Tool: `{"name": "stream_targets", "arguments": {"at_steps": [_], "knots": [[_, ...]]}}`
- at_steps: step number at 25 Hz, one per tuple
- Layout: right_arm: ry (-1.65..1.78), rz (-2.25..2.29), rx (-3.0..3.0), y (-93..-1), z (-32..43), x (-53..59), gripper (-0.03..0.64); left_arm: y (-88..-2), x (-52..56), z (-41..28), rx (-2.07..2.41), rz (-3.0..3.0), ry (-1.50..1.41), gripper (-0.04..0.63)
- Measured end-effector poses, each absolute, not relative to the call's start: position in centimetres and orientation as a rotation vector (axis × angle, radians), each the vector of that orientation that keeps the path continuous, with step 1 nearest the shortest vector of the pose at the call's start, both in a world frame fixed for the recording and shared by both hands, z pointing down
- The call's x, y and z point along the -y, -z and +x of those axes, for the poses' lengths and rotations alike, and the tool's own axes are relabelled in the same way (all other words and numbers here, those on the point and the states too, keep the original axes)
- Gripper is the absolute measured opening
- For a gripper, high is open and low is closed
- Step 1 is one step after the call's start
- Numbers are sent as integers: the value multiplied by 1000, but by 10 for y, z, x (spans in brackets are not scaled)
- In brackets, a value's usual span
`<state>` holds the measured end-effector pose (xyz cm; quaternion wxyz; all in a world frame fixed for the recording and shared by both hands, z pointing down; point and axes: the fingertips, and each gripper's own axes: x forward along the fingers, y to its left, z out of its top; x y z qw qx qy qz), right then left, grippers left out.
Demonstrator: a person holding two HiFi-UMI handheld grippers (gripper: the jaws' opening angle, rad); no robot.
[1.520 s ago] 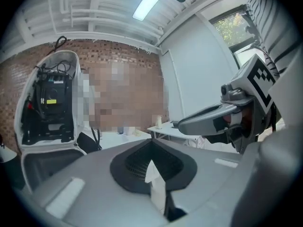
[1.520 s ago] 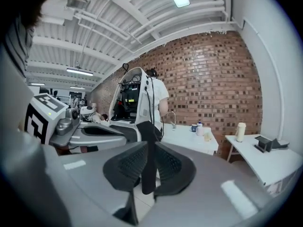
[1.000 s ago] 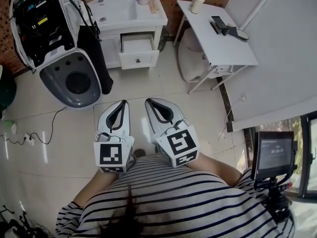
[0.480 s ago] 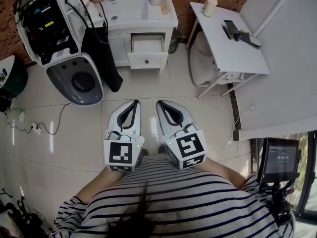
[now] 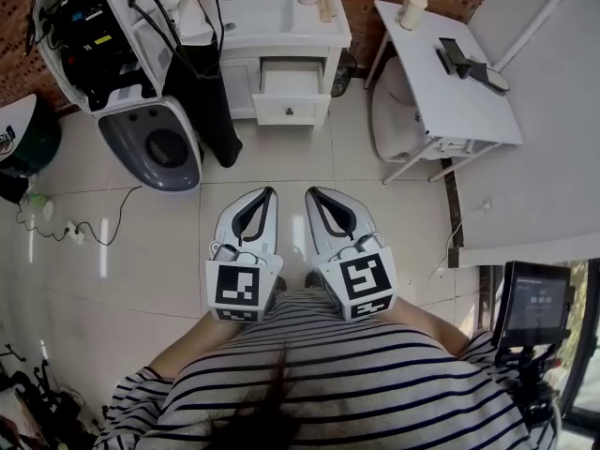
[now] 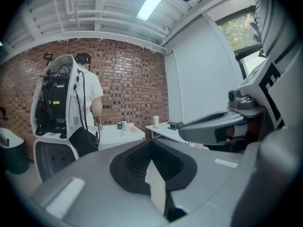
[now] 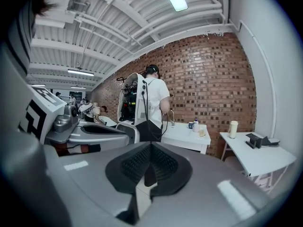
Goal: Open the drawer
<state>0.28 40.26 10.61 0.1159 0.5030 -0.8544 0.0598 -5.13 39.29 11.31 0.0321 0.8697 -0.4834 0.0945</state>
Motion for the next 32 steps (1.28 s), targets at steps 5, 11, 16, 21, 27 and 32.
{"name": "stream_targets", "arguments": {"at_steps": [5, 11, 16, 21, 27, 32], "knots": [[-211, 1450, 2510, -109, 0, -403, 2, -112, -393, -52, 1479, 2681, -297, 15], [-233, 1453, 2493, -111, -1, -403, 0, -113, -394, -51, 1455, 2688, -297, 15], [-229, 1449, 2494, -110, -2, -401, 0, -112, -391, -51, 1456, 2695, -300, 15], [-225, 1450, 2487, -111, -2, -410, 0, -115, -399, -50, 1449, 2698, -304, 15], [-237, 1431, 2482, -113, -3, -414, 0, -115, -403, -49, 1445, 2693, -309, 15], [-238, 1415, 2486, -116, -5, -413, 1, -118, -402, -50, 1452, 2676, -314, 15]]}}
